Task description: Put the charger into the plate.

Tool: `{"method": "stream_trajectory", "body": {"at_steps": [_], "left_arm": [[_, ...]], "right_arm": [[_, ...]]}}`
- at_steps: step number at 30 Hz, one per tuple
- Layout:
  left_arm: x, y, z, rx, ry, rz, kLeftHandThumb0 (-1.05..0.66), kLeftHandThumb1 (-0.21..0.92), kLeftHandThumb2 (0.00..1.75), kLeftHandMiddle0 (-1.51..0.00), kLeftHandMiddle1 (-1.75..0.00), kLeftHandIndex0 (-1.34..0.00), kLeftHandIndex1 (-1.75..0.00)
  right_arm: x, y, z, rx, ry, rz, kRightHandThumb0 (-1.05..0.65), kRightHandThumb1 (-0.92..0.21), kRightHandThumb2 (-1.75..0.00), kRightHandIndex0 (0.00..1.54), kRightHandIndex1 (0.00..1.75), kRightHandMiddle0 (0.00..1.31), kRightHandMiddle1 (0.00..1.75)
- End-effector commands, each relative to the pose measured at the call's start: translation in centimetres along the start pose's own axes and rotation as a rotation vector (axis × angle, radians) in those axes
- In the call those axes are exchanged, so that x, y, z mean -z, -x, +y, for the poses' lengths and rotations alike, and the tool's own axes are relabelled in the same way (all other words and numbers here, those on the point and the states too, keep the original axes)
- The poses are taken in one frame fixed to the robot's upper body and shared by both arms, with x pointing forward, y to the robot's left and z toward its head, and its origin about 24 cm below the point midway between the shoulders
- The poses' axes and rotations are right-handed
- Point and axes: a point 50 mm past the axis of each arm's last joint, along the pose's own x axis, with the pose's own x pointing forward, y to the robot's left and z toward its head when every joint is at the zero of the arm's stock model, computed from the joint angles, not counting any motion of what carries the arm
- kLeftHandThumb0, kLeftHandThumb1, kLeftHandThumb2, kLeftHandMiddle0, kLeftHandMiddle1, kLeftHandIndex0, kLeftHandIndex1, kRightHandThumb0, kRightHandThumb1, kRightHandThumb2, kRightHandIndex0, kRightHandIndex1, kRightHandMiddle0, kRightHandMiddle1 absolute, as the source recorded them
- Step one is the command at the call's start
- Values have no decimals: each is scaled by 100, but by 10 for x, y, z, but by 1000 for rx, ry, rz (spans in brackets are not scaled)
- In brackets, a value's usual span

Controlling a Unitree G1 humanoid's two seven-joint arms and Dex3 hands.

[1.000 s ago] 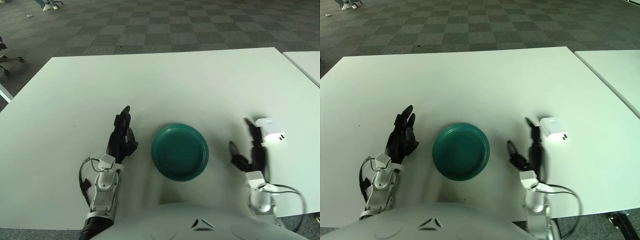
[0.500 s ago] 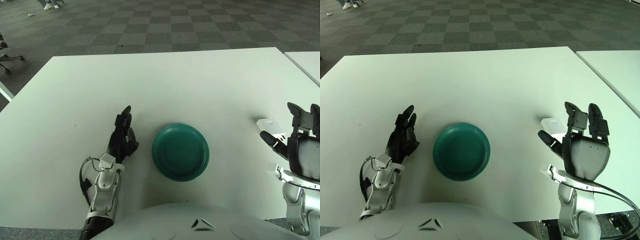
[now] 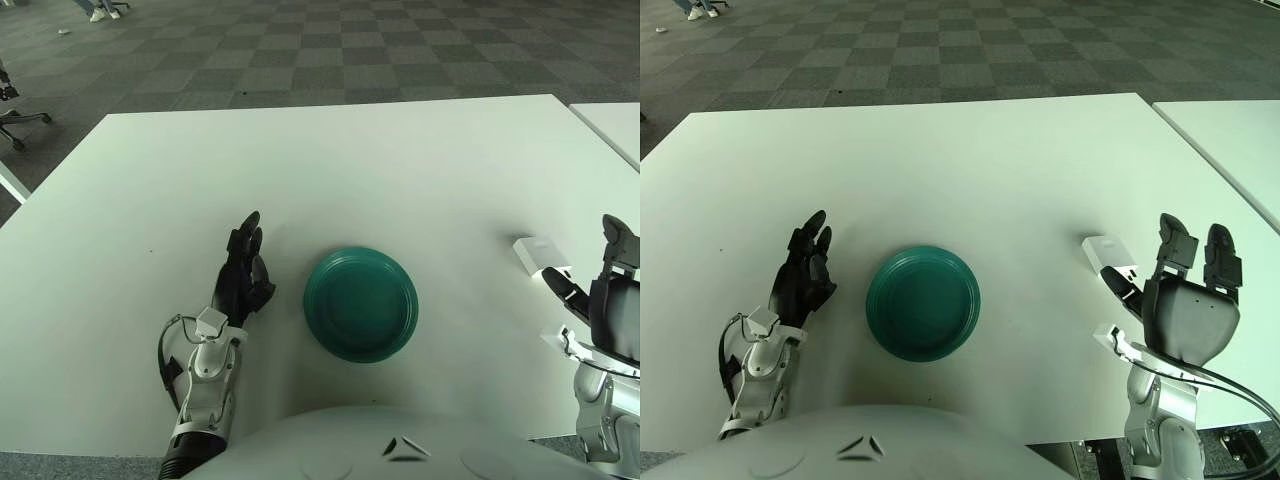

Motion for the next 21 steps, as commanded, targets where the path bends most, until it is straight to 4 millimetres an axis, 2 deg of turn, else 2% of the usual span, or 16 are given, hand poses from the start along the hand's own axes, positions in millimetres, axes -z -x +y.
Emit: {"method": "stream_trajectory", "body": {"at_steps": [1,8,15,21], "left_arm": [[24,19,4,-10,2,136,-86,92,94,-15,0,0,-47],[25,18,6,6,0,148,-86,92,94,-15,0,0,-46],[25,17,6,17,-3,156,-84,92,94,-15,0,0,-46],[25,17,6,22,-8,157,-83,92,94,-14,0,0,-46]], "right_arm": [[7,-2,3,-13,27,18,-95,-92,-82,25,2,0,67],[10,-7,16,-92,40,48,-95,-92,-82,26,1,0,67],[7,-17,34,-190,0,73,-93,-92,-81,24,0,0,65],[5,-23,41,-245,-14,78,-93,-92,-79,23,0,0,64]]}}
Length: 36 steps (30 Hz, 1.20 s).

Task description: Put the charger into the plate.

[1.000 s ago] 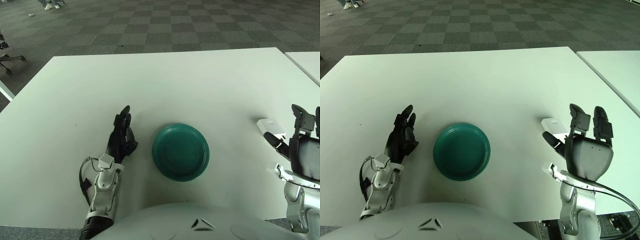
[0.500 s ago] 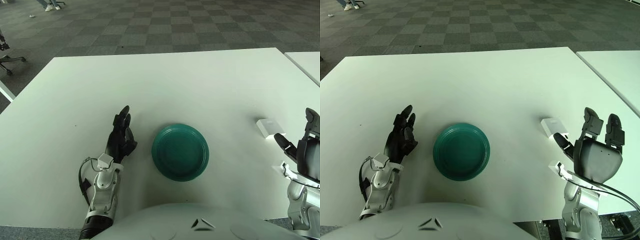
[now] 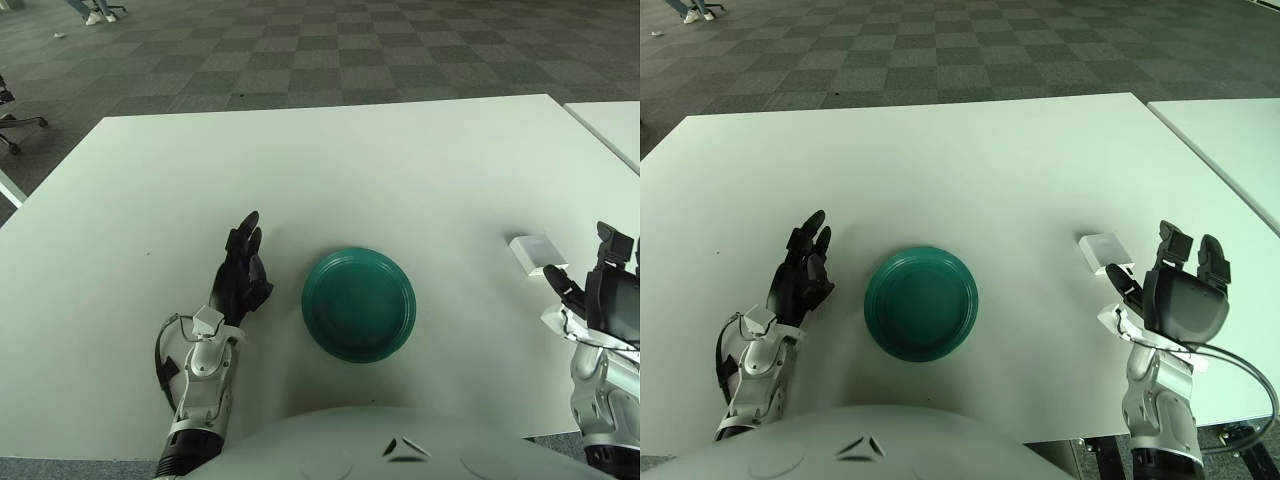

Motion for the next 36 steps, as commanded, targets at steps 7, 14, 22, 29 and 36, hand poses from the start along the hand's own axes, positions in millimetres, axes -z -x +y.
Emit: {"method": "stream_trajectory", "body": {"at_steps": [7,14,22,29,36], "left_arm": [[25,18,5,-4,-19,155,-83,92,94,-14,0,0,-46],[25,17,5,-2,-15,154,-83,92,94,-12,0,0,-46],[26,16,6,-3,-4,153,-83,92,93,-12,0,0,-48],[26,15,7,-5,2,158,-83,92,93,-13,0,0,-51],[27,15,8,-13,1,157,-85,92,93,-14,-1,0,-52]], "right_arm": [[-11,-15,3,-57,-24,-40,-93,-92,-80,21,0,0,59],[-24,-25,6,-98,-64,-90,-92,-92,-79,22,1,0,56],[-33,-31,11,-106,-69,-144,-92,-92,-76,25,2,0,59],[-40,-34,13,-127,-81,-180,-93,-92,-72,26,2,0,63],[-48,-37,13,-166,-62,-239,-92,-92,-70,27,2,0,62]]}}
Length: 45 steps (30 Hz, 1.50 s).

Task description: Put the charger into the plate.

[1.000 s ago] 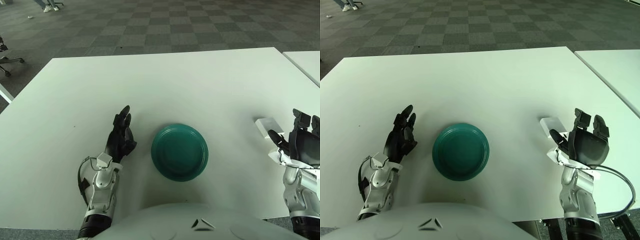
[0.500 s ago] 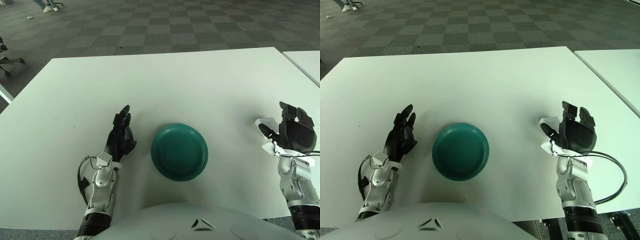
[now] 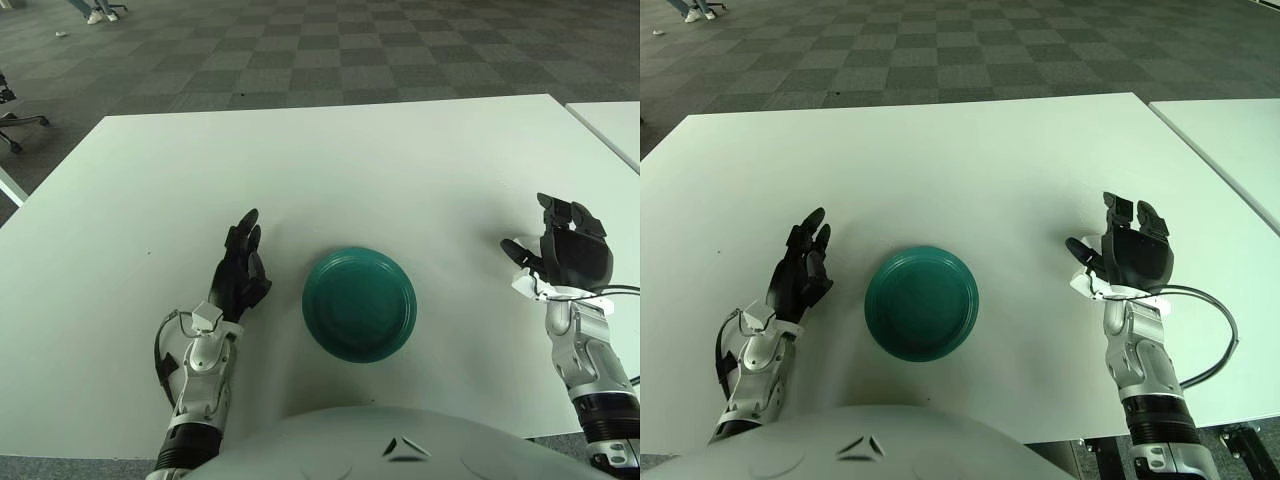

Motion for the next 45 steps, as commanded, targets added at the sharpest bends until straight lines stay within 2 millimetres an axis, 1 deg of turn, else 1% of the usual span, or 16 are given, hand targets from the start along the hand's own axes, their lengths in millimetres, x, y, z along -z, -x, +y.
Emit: {"method": "stream_trajectory", "body": {"at_steps": [1,5,16,22,30,45], "left_arm": [[25,19,4,-16,2,150,-85,92,93,-14,-1,0,-52],[25,19,4,-17,4,151,-85,92,93,-15,-1,0,-53],[25,19,4,-12,13,145,-84,92,92,-16,-1,0,-56],[24,20,5,-15,7,144,-84,92,93,-16,-1,0,-56],[23,20,5,-11,13,152,-84,92,94,-17,-1,0,-56],[21,20,7,-5,21,157,-85,92,95,-18,-1,0,-57]], "right_arm": [[-4,-6,-3,-21,15,-42,-92,-92,-70,27,2,0,62],[-6,-6,1,-49,28,-61,-90,-92,-70,27,2,0,62],[-3,-2,8,-105,37,-55,-88,-92,-67,26,1,0,62],[2,5,12,-124,29,-30,-88,-92,-66,26,1,0,62],[6,10,14,-148,35,-3,-87,-92,-63,26,1,0,62],[18,12,16,-196,60,44,-85,-92,-62,27,1,0,59]]}}
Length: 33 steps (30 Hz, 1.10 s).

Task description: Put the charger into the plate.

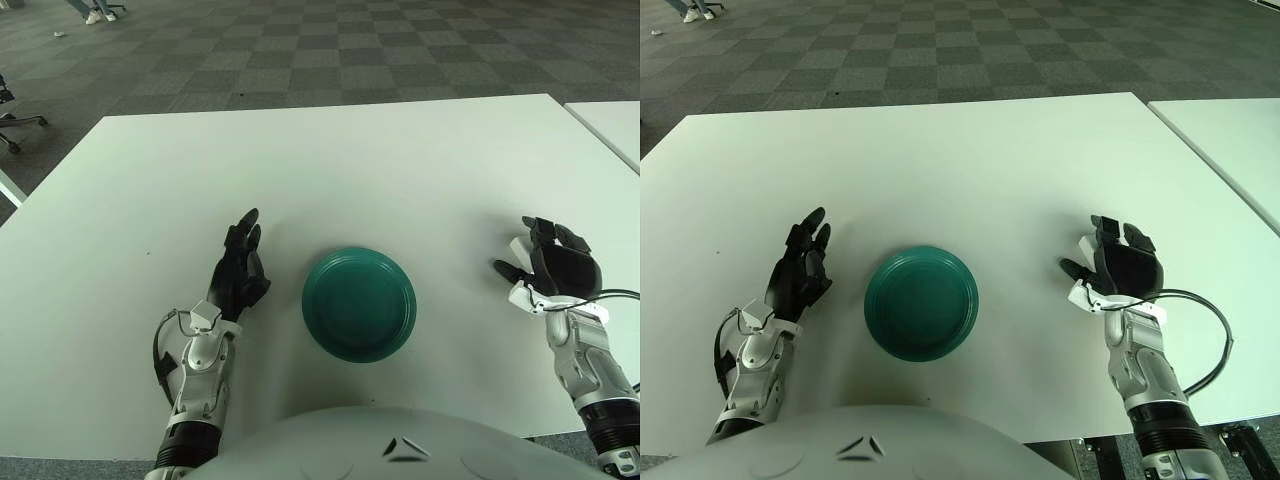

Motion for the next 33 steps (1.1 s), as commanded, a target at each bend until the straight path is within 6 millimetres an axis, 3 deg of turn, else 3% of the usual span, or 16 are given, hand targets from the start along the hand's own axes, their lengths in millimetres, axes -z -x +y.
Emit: {"method": "stream_trajectory", "body": {"at_steps": [1,14,33], "left_arm": [[22,21,5,-16,16,150,-84,92,95,-18,-1,0,-57],[21,21,5,-19,64,144,-86,92,93,-19,-1,0,-57],[19,20,1,-15,108,120,-90,92,90,-22,-2,0,-63]], "right_arm": [[8,-1,-2,-16,18,20,-85,-92,-61,27,1,0,59],[23,-6,-5,-84,41,31,-85,-92,-57,30,2,0,58],[36,-30,-22,-317,88,-35,-82,-92,-55,34,3,0,57]]}}
